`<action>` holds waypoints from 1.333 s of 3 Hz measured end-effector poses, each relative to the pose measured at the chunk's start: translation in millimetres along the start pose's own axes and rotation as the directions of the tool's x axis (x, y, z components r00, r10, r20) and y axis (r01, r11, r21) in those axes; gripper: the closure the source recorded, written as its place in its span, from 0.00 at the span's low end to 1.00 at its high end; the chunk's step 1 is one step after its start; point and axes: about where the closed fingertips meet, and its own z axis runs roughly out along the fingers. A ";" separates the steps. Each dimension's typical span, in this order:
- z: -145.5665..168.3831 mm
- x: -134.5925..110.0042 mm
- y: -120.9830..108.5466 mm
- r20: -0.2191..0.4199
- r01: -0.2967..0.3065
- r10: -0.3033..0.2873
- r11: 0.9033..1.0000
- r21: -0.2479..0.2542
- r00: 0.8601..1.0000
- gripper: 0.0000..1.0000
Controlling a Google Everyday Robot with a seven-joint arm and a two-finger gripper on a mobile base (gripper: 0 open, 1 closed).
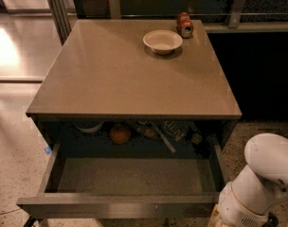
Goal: Close top drawer
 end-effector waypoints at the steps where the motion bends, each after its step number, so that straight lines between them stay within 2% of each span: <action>1: 0.0 0.0 0.0 0.000 0.000 0.000 1.000 0.000 1.000 0.66; 2: 0.0 0.0 0.0 0.000 0.000 0.000 1.000 0.000 1.000 0.35; 3: 0.0 0.0 0.0 0.000 0.000 0.000 1.000 0.000 1.000 0.13; 4: 0.0 0.0 0.1 0.000 0.000 0.000 1.000 0.000 1.000 0.00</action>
Offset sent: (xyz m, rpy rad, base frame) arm 0.0000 0.0000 0.0000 0.0000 0.0000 0.0000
